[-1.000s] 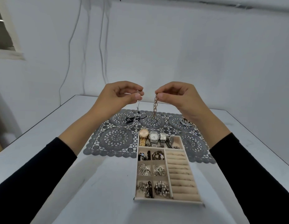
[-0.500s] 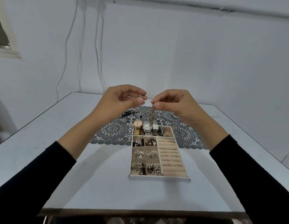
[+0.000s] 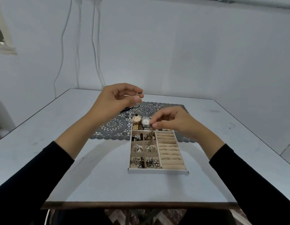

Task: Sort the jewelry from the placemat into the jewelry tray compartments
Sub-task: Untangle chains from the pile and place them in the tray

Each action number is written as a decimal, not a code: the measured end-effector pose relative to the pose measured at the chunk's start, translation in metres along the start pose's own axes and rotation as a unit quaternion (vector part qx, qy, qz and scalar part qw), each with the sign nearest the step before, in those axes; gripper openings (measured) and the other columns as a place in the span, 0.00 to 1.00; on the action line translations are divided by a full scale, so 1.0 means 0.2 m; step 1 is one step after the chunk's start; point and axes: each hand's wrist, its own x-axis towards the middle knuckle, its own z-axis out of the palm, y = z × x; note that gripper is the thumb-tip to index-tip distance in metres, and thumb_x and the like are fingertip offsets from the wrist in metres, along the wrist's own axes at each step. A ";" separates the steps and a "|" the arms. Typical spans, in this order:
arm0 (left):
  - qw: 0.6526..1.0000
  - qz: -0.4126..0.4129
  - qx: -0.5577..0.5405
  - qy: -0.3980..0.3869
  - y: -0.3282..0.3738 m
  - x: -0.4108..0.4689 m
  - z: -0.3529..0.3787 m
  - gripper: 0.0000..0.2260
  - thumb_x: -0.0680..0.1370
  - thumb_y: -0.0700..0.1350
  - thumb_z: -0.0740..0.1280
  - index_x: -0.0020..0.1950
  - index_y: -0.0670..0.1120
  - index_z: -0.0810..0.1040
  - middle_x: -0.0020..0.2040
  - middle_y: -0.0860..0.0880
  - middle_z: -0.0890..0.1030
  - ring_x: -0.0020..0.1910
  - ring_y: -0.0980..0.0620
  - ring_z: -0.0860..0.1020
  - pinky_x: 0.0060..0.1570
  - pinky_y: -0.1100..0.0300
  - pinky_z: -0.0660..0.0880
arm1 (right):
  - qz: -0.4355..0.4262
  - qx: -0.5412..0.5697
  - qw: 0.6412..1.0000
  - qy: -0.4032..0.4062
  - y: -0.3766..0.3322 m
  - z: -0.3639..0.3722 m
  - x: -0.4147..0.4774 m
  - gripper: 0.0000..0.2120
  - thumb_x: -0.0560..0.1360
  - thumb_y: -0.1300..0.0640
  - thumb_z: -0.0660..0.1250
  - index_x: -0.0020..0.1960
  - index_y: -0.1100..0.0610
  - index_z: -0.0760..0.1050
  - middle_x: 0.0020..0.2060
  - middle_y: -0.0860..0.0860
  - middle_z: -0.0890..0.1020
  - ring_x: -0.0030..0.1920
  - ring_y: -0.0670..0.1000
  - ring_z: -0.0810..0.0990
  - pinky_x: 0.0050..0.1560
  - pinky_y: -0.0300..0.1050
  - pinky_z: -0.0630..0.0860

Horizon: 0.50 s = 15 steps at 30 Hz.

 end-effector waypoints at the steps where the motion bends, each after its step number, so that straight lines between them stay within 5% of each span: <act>1: 1.000 0.001 0.001 -0.001 0.00 0.00 0.00 0.09 0.74 0.35 0.72 0.52 0.45 0.82 0.47 0.47 0.87 0.50 0.51 0.85 0.51 0.62 0.80 | 0.007 -0.003 1.000 -0.001 0.01 0.00 0.00 0.07 0.71 0.66 0.73 0.49 0.63 0.82 0.43 0.53 0.85 0.46 0.50 0.82 0.51 0.42 0.78; 15: 1.000 -0.010 0.016 -0.011 -0.07 0.03 0.01 0.09 0.74 0.37 0.72 0.53 0.45 0.82 0.49 0.48 0.86 0.52 0.49 0.85 0.56 0.56 0.80 | 0.036 -0.045 0.994 -0.093 0.10 0.02 -0.01 0.07 0.71 0.68 0.72 0.49 0.65 0.82 0.46 0.61 0.84 0.48 0.56 0.81 0.55 0.46 0.78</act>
